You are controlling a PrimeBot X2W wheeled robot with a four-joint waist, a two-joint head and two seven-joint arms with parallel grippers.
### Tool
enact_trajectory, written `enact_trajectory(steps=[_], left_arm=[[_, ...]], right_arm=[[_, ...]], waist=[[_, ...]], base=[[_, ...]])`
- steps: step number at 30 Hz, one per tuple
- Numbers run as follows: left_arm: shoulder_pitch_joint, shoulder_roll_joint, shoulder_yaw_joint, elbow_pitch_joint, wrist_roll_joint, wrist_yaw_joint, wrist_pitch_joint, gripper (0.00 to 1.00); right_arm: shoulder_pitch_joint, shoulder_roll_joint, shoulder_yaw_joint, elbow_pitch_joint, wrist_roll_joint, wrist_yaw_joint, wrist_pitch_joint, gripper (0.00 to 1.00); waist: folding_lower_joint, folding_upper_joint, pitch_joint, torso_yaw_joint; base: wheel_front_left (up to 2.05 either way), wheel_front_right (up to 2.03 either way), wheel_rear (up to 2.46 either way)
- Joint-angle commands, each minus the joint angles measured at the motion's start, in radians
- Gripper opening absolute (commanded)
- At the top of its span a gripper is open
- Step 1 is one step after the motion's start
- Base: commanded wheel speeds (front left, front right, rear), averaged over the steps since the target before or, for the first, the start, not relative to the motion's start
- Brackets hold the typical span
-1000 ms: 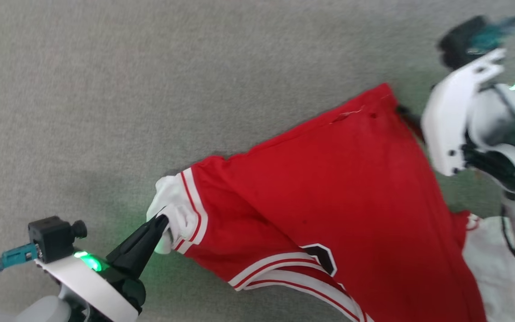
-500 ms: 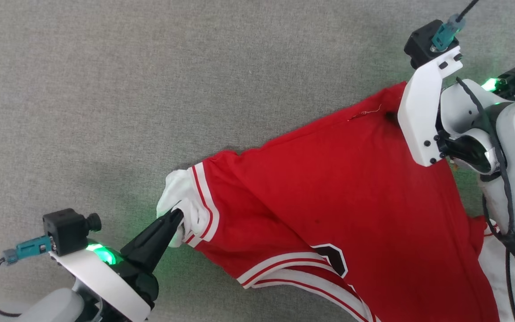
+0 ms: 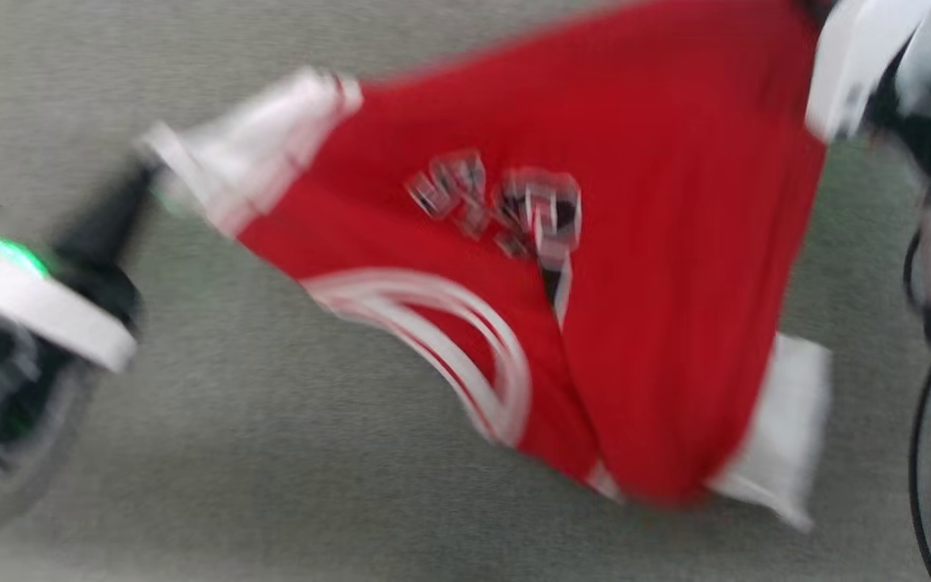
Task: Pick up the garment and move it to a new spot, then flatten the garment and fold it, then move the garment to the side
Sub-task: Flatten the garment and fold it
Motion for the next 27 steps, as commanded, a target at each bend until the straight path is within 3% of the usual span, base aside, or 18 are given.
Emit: enact_trajectory(steps=[1,8,14,20,24,27], left_arm=[[-0.074,0.016,0.022,0.026,-0.047,0.002,-0.002,0.00],[-0.364,0.068,0.092,0.176,-0.131,0.003,0.046,0.00],[-0.683,0.066,0.121,0.352,-0.106,0.004,0.104,0.00],[-0.943,0.028,0.130,0.467,-0.059,0.005,0.070,0.00],[-0.993,-0.016,0.109,0.494,-0.080,0.006,0.048,0.00],[-0.916,-0.039,0.074,0.464,-0.109,0.005,0.036,0.00]], right_arm=[[-0.067,0.029,-0.056,0.004,-0.043,-0.002,-0.056,0.00],[-0.263,0.115,-0.226,0.039,-0.206,-0.003,-0.193,0.00],[-0.436,0.149,-0.325,0.074,-0.306,-0.005,-0.320,0.00],[-0.561,0.151,-0.357,0.155,-0.342,-0.006,-0.458,0.00],[-0.585,0.151,-0.372,0.219,-0.365,-0.006,-0.548,0.00],[-0.540,0.155,-0.368,0.275,-0.367,-0.005,-0.584,0.00]], waist=[[0.0000,0.0000,0.031,-0.044],[0.0000,0.0000,0.081,-0.112],[0.0000,0.0000,0.111,-0.162],[0.0000,0.0000,0.122,-0.188],[0.0000,0.0000,0.119,-0.186],[0.0000,0.0000,0.110,-0.176]], base=[[0.00,0.00,0.00],[0.00,0.00,0.00],[0.00,0.00,0.00],[0.00,0.00,0.00],[0.00,0.00,0.00],[0.00,0.00,0.00]])
